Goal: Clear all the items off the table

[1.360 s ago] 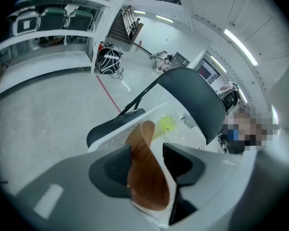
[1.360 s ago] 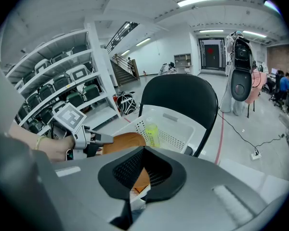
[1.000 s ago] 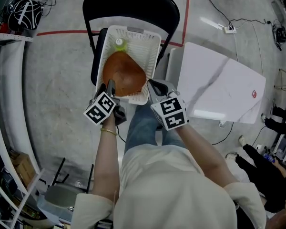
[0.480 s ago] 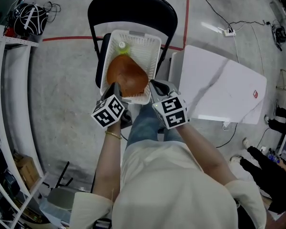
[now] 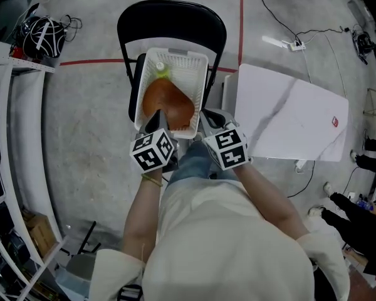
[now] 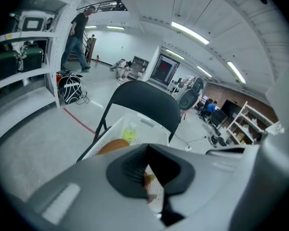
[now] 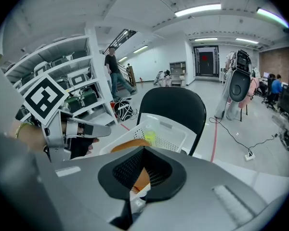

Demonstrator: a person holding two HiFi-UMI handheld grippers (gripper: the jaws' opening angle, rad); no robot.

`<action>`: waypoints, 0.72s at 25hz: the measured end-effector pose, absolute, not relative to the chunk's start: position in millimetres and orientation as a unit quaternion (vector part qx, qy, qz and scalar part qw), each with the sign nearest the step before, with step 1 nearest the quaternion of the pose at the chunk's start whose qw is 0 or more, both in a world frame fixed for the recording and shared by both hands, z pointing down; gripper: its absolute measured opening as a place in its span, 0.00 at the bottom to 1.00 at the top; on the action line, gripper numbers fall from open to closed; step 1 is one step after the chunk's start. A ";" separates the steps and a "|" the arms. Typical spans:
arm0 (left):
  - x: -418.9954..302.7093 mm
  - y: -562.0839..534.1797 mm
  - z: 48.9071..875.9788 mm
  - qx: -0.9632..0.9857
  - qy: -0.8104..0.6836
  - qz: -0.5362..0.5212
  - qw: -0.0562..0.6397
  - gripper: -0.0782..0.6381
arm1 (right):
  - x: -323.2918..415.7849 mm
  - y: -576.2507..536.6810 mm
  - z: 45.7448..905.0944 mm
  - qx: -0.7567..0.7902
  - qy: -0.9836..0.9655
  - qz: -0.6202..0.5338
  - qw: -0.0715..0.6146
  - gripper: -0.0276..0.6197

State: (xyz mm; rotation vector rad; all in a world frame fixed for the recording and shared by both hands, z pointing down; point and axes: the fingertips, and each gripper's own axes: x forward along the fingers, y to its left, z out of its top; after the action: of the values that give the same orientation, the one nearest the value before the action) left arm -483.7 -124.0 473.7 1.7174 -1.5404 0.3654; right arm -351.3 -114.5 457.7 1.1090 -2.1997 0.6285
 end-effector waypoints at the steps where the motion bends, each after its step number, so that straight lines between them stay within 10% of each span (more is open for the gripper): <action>1: -482.4 -123.1 472.6 0.679 -0.603 0.146 0.392 0.12 | -349.7 -113.9 456.2 0.420 -0.826 0.236 0.294 0.04; 18: -380.2 -140.0 422.6 0.790 -0.479 0.194 0.330 0.12 | -271.4 -107.6 425.3 0.521 -0.777 0.248 0.253 0.04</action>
State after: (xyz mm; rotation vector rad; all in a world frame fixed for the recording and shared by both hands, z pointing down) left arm -380.2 -140.0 422.6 2.0668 -1.2526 0.5067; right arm -271.4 -107.6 425.3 1.4157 -2.1122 0.6755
